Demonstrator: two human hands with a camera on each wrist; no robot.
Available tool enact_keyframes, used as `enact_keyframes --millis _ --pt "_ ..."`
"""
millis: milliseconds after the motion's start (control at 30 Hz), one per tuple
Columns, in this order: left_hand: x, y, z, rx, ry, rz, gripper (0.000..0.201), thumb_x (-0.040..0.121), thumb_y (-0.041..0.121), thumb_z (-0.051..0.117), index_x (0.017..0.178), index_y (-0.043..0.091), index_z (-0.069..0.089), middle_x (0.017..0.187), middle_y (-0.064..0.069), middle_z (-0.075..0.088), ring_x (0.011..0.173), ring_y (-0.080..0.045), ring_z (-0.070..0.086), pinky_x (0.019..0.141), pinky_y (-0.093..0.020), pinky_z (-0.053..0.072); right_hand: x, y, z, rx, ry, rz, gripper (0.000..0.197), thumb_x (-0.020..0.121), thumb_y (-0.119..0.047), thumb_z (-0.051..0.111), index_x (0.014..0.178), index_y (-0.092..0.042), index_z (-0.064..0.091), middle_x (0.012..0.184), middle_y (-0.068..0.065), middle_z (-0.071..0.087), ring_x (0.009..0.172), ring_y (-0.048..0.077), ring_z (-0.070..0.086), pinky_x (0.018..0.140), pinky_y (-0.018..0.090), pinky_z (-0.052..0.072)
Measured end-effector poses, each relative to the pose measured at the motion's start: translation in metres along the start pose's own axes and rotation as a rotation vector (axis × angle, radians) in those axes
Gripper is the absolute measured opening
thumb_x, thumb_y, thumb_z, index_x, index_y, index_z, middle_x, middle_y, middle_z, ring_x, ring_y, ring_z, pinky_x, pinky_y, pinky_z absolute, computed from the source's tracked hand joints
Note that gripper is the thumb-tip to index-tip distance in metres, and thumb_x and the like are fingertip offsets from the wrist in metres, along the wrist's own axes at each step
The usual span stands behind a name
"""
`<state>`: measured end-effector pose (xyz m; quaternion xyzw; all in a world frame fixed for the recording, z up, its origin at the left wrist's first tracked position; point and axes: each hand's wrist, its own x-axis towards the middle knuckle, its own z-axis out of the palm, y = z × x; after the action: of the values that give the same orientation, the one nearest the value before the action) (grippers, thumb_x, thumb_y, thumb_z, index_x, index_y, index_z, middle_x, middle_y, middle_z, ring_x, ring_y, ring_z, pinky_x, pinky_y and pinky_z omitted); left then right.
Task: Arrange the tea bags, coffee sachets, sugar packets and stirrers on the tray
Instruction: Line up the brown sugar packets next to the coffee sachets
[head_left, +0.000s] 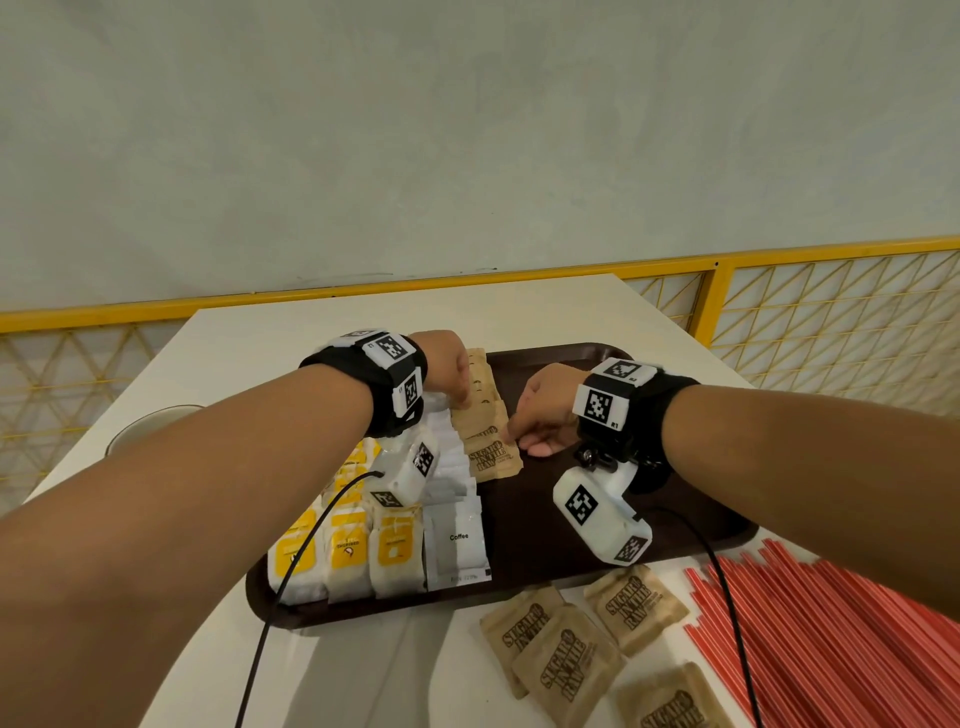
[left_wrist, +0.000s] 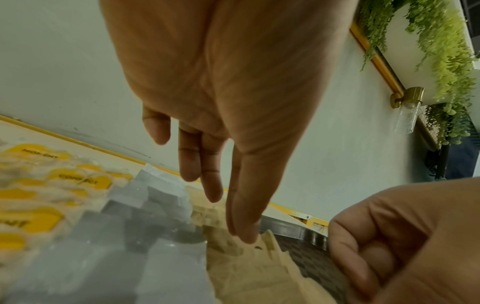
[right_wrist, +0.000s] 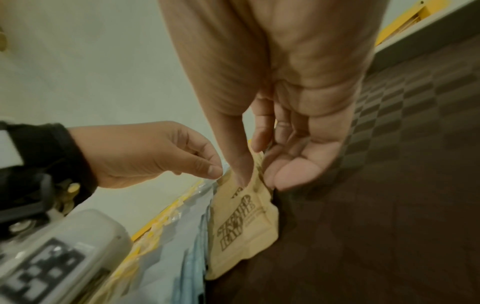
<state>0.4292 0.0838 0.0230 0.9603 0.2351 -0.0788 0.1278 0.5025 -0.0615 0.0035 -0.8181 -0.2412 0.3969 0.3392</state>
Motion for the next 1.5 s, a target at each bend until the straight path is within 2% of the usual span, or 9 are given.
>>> enact_keyframes --millis 367,533,800,967,1067,1167,1233,1333,1500 --pt "0.000 0.000 0.002 0.007 -0.031 0.039 0.016 0.082 0.012 0.070 0.098 0.013 0.073 0.103 0.000 0.070 0.093 -0.011 0.059 0.093 -0.030 0.047 -0.003 0.001 0.001 -0.018 -0.003 -0.014 0.013 0.081 0.006 0.068 0.072 0.001 0.060 0.061 0.013 0.066 0.063 0.019 0.064 0.066 0.029 0.057" --pt "0.002 -0.003 0.000 0.016 -0.023 0.041 0.018 0.084 0.009 0.068 0.100 0.013 0.073 0.102 0.002 0.068 0.099 -0.014 0.060 0.093 -0.029 0.046 -0.001 -0.002 -0.001 -0.007 -0.012 -0.004 0.014 0.081 0.006 0.068 0.072 0.000 0.059 0.059 0.013 0.066 0.067 0.021 0.063 0.082 0.036 0.055" --pt "-0.022 -0.013 -0.018 -0.116 0.081 0.024 0.015 0.092 0.014 0.059 0.102 0.015 0.070 0.105 -0.001 0.060 0.092 -0.014 0.053 0.076 -0.025 0.044 -0.022 -0.001 -0.010 0.012 0.038 -0.023 0.011 0.083 -0.010 0.071 0.081 -0.008 0.061 0.069 0.003 0.061 0.060 0.013 0.057 0.056 0.028 0.052" --pt "-0.089 0.002 -0.020 -0.384 -0.150 0.102 0.009 0.087 0.017 0.067 0.094 0.015 0.072 0.090 0.000 0.067 0.085 -0.011 0.062 0.076 -0.024 0.054 -0.098 0.025 -0.022 -0.420 -0.128 -0.244 0.011 0.080 -0.008 0.073 0.084 -0.011 0.063 0.076 0.005 0.069 0.067 0.014 0.062 0.061 0.024 0.051" --pt "-0.136 0.023 0.001 -0.229 -0.200 0.273 0.012 0.085 0.024 0.069 0.097 0.021 0.074 0.089 0.009 0.069 0.084 -0.005 0.062 0.076 -0.017 0.051 -0.144 0.053 -0.016 -0.731 -0.228 -0.305 0.019 0.076 -0.018 0.078 0.092 -0.014 0.067 0.086 0.000 0.072 0.076 0.014 0.067 0.073 0.025 0.054" --pt "-0.172 0.047 0.032 -0.065 -0.243 0.426 0.020 0.086 0.031 0.067 0.106 0.027 0.072 0.094 0.018 0.065 0.090 0.000 0.060 0.081 -0.014 0.044 -0.180 0.077 -0.004 -0.974 -0.282 -0.315 0.047 0.074 -0.034 0.080 0.115 -0.022 0.060 0.107 -0.011 0.058 0.092 0.003 0.057 0.077 0.011 0.047" --pt "-0.185 0.058 0.049 0.040 -0.310 0.459 0.032 0.088 0.035 0.064 0.120 0.031 0.065 0.109 0.011 0.063 0.102 -0.007 0.057 0.091 -0.022 0.044 -0.192 0.092 0.003 -1.116 -0.303 -0.319 0.075 0.068 -0.044 0.081 0.131 -0.029 0.044 0.122 -0.010 0.045 0.109 0.009 0.048 0.093 0.023 0.046" --pt "-0.192 0.066 0.064 0.205 -0.368 0.423 0.041 0.092 0.036 0.058 0.132 0.029 0.055 0.124 0.007 0.056 0.111 -0.012 0.053 0.098 -0.029 0.042 -0.199 0.109 0.017 -1.220 -0.311 -0.329 0.100 0.058 -0.057 0.081 0.140 -0.034 0.028 0.129 -0.008 0.035 0.115 0.015 0.040 0.099 0.037 0.044" --pt "-0.194 0.071 0.076 0.118 -0.249 0.362 0.023 0.087 0.029 0.065 0.110 0.027 0.066 0.103 0.007 0.059 0.093 -0.011 0.057 0.081 -0.026 0.047 -0.201 0.106 0.032 -1.088 -0.261 -0.304 0.082 0.067 -0.040 0.083 0.133 -0.030 0.035 0.119 -0.009 0.044 0.104 0.013 0.048 0.086 0.028 0.047"
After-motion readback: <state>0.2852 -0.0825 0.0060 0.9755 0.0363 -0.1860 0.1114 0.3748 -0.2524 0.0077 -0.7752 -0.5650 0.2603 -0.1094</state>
